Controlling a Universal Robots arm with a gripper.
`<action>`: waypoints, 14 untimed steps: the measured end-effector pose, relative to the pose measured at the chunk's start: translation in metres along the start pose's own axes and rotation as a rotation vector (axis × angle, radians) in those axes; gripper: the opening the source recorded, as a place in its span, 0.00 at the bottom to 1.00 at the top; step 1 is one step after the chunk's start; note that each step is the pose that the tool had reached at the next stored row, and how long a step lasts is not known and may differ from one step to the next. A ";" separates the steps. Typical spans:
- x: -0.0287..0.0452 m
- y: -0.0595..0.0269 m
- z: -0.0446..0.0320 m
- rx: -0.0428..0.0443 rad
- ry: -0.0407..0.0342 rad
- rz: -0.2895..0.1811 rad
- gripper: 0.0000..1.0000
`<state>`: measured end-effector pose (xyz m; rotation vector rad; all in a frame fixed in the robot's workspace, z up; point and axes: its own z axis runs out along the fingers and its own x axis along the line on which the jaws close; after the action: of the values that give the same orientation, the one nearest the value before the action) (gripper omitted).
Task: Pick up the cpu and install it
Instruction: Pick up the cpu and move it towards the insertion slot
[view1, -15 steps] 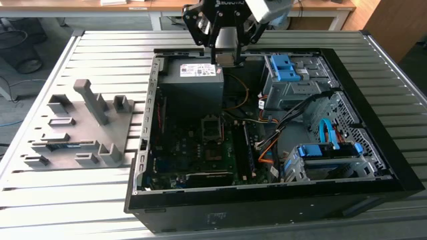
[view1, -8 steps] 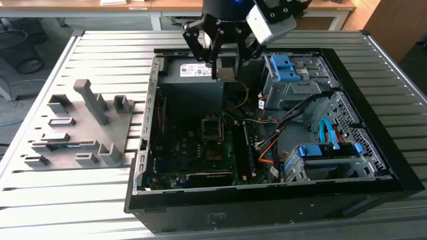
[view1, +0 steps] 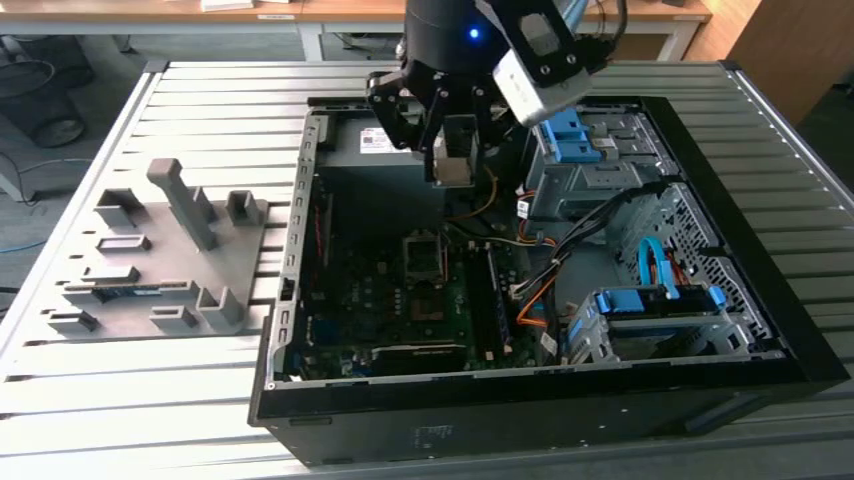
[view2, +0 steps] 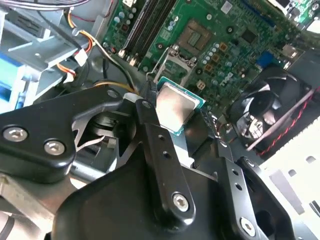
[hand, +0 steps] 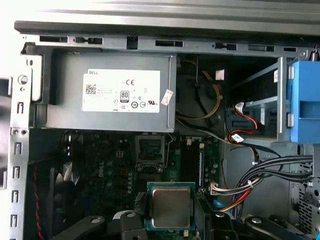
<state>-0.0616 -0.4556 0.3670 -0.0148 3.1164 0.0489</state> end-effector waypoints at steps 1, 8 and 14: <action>0.0001 -0.0011 0.0018 0.0000 0.0000 0.000 0.47; 0.0004 -0.0065 0.0143 0.0001 0.0000 0.000 0.47; 0.0002 -0.0102 0.0252 0.0000 0.0000 0.000 0.47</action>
<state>-0.0611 -0.4650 0.3415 -0.0148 3.1164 0.0488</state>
